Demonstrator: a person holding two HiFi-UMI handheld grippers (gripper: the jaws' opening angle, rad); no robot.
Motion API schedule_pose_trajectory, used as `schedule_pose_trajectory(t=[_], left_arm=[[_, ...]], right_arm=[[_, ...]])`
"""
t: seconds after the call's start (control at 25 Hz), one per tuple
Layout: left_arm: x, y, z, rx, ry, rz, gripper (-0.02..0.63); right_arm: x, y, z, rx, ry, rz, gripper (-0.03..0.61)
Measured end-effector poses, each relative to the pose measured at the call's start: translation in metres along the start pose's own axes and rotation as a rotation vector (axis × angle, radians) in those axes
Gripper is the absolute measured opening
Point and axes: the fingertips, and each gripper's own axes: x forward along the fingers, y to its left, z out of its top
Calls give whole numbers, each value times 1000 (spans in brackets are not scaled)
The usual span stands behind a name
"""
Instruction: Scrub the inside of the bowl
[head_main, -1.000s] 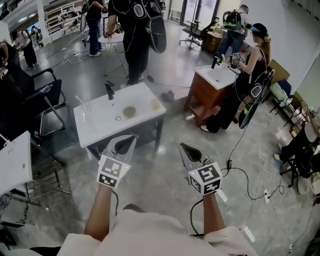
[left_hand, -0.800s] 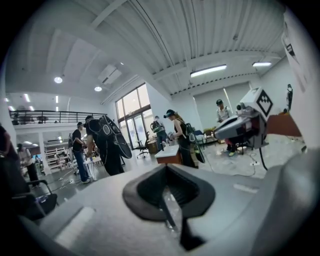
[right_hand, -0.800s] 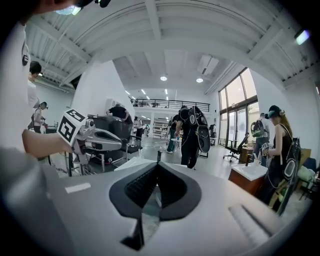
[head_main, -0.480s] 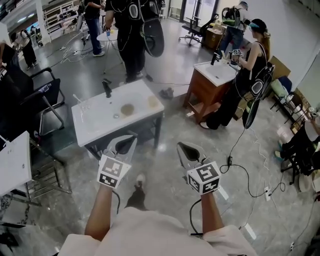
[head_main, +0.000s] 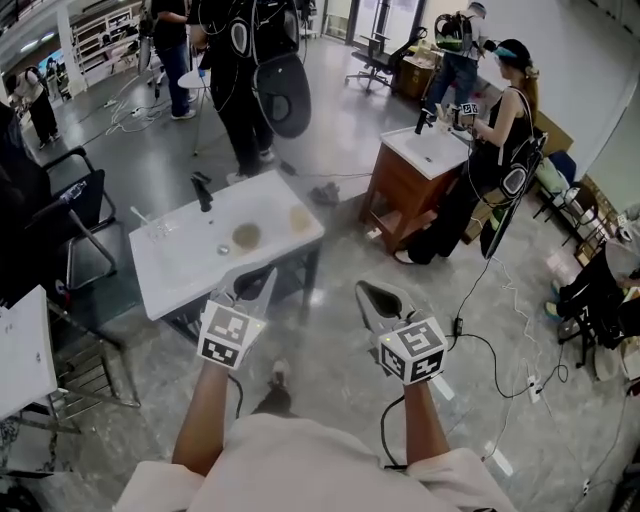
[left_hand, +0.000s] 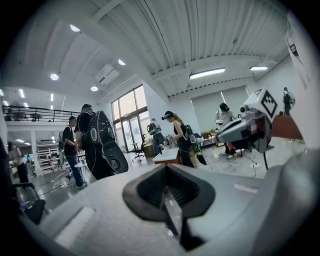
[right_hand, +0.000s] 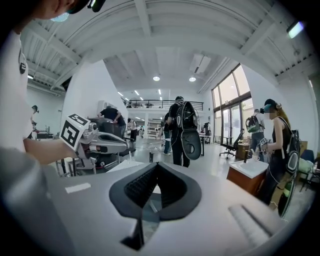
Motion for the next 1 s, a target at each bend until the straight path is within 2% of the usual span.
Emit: schedule_pose_trajectory(t=[0.2,0.6,1.0], left_arm=[[44,45,-15,-12,5,-10,2],[129,103,-16,-34,18,-59,2],[199,165,-35,-51,36,-112,2]], right_arm=[[55,-32,7,-15,-10,-34,5],[135,-100,18,-9,26,-102,6],[213,-145,18,27,61,-144,6]])
